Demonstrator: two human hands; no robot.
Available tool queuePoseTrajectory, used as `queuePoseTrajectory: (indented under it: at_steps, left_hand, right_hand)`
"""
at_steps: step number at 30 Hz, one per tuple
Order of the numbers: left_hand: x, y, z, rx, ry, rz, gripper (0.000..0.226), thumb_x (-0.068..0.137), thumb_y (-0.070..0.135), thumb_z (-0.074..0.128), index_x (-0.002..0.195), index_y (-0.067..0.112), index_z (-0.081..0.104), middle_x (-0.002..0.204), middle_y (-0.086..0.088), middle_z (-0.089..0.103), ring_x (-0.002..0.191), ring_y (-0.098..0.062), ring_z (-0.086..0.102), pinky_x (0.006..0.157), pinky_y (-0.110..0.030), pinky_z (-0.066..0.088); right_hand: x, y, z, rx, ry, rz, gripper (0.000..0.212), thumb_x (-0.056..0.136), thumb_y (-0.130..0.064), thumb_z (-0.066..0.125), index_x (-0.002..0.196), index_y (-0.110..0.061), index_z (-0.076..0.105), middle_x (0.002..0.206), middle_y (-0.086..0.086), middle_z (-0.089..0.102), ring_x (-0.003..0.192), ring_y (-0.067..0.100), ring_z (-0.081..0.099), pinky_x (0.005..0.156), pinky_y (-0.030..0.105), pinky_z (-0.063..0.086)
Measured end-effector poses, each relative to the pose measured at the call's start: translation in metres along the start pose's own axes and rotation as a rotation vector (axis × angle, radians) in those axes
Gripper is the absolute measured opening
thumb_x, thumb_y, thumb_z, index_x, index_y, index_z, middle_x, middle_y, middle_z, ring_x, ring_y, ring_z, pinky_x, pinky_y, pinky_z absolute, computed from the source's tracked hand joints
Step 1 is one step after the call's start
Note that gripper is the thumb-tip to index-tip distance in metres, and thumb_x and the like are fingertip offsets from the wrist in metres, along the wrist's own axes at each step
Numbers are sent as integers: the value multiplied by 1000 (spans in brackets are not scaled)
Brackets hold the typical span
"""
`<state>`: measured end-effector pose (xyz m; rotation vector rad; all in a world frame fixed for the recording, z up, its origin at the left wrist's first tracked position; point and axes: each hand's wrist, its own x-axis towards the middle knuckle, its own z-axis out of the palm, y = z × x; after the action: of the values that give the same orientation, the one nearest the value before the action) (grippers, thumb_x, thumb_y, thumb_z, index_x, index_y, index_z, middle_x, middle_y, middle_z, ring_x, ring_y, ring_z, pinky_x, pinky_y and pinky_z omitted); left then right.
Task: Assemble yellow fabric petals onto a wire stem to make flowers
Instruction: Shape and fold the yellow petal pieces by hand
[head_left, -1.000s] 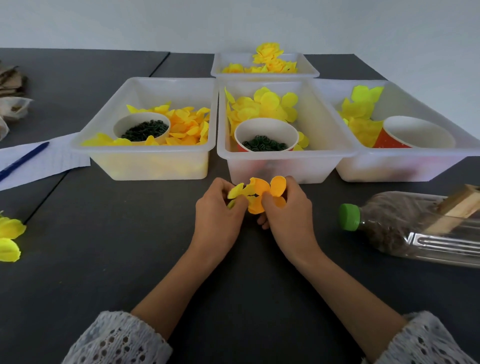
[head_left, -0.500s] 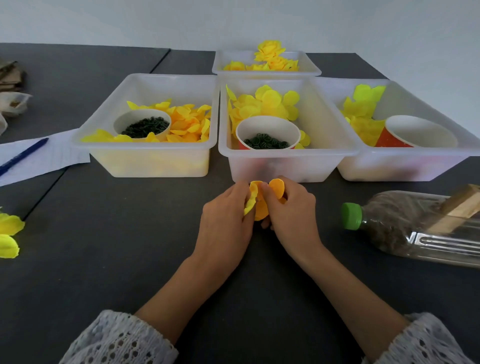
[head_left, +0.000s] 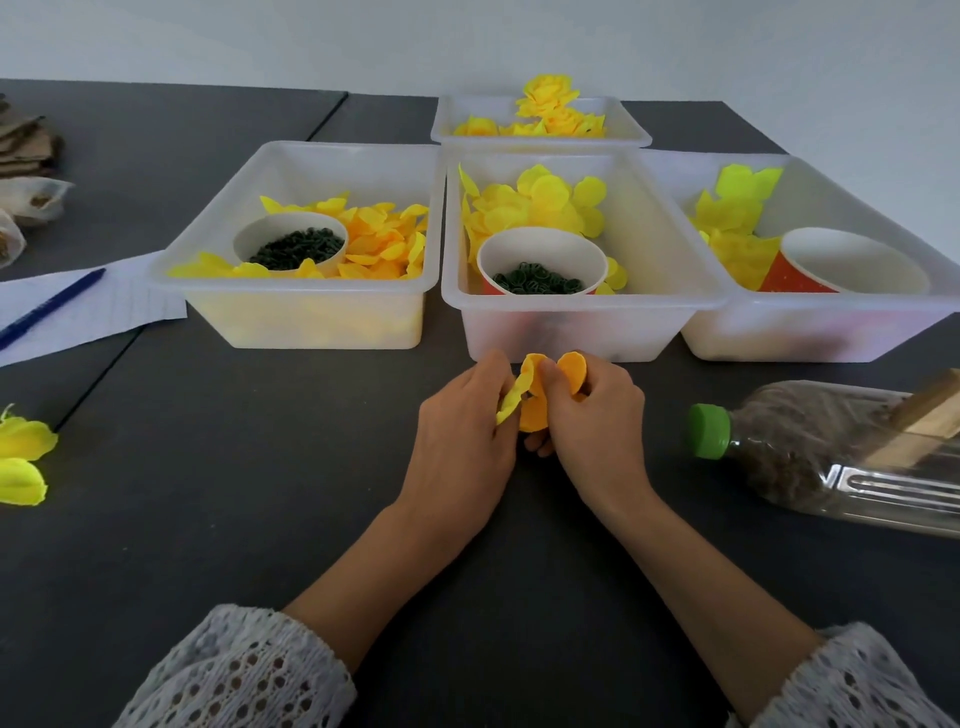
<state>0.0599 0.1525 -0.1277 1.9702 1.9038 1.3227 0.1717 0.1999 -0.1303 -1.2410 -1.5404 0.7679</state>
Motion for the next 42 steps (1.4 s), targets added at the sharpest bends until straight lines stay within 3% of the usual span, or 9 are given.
queuePoseTrajectory:
  at_steps: [10, 14, 17, 21, 26, 32, 36, 40, 42]
  left_hand:
    - [1, -2, 1, -27, 31, 51, 18, 88, 0, 59, 76, 9, 50, 68, 0, 54, 61, -15, 48, 54, -35, 38]
    - [-3, 2, 0, -111, 25, 118, 11, 83, 0, 59, 77, 8, 55, 72, 0, 58, 65, -14, 54, 56, -37, 45]
    - [-1, 2, -1, -245, 104, -53, 18, 89, 6, 64, 77, 14, 54, 70, 6, 59, 65, -8, 55, 57, -17, 46]
    - [7, -7, -3, -343, 132, -318, 27, 95, 26, 61, 74, 15, 48, 66, 1, 53, 60, -7, 45, 55, -15, 37]
    - [9, -10, -4, -327, 108, -373, 23, 96, 35, 56, 80, 20, 51, 70, 1, 57, 63, -3, 48, 55, -16, 38]
    - [10, -16, -5, -199, 13, -392, 27, 87, 39, 67, 72, 22, 53, 65, 4, 55, 60, -2, 47, 53, -10, 37]
    - [13, -20, -8, -173, -33, -388, 28, 83, 35, 73, 70, 15, 59, 57, 4, 52, 56, -1, 46, 51, -13, 36]
    - [13, -18, -10, -199, -56, -404, 31, 83, 32, 73, 62, 20, 53, 53, 8, 48, 52, -3, 44, 49, -13, 36]
    - [10, -16, -9, -277, -40, -416, 30, 84, 27, 73, 62, 19, 53, 51, 9, 48, 50, -4, 42, 47, -14, 35]
  right_hand:
    - [0, 1, -1, 8, 10, 47, 32, 97, -21, 55, 67, -10, 54, 55, -3, 58, 38, 11, 60, 34, 18, 44]
    - [3, 2, -1, 58, 69, 69, 39, 92, -8, 54, 55, -14, 42, 46, -5, 48, 32, 8, 51, 32, 19, 38]
    - [1, 1, -1, 67, 23, 31, 34, 95, -14, 52, 63, -11, 46, 52, 4, 53, 36, 11, 55, 35, 20, 41]
    - [1, 1, 2, 56, -30, 12, 32, 98, -35, 51, 79, -9, 54, 53, 6, 58, 40, 12, 57, 41, 21, 43]
    - [2, 1, 3, 72, -146, 4, 16, 89, -34, 65, 85, -23, 54, 64, -3, 61, 51, 7, 61, 44, 12, 42]
    - [6, 6, 7, -32, -156, -40, 23, 84, -26, 69, 74, -30, 48, 64, -15, 59, 63, -1, 58, 51, 8, 40]
    - [6, 9, 9, -110, -122, -103, 17, 86, -22, 63, 80, -27, 47, 66, -12, 55, 69, 7, 56, 54, 16, 44]
    - [3, 9, 12, -232, -112, -154, 12, 91, -21, 59, 91, -26, 47, 72, -11, 55, 71, 16, 58, 64, 42, 53]
    - [2, 9, 12, -245, -92, -188, 13, 92, -21, 59, 92, -25, 47, 70, -11, 55, 68, 15, 58, 61, 41, 53]
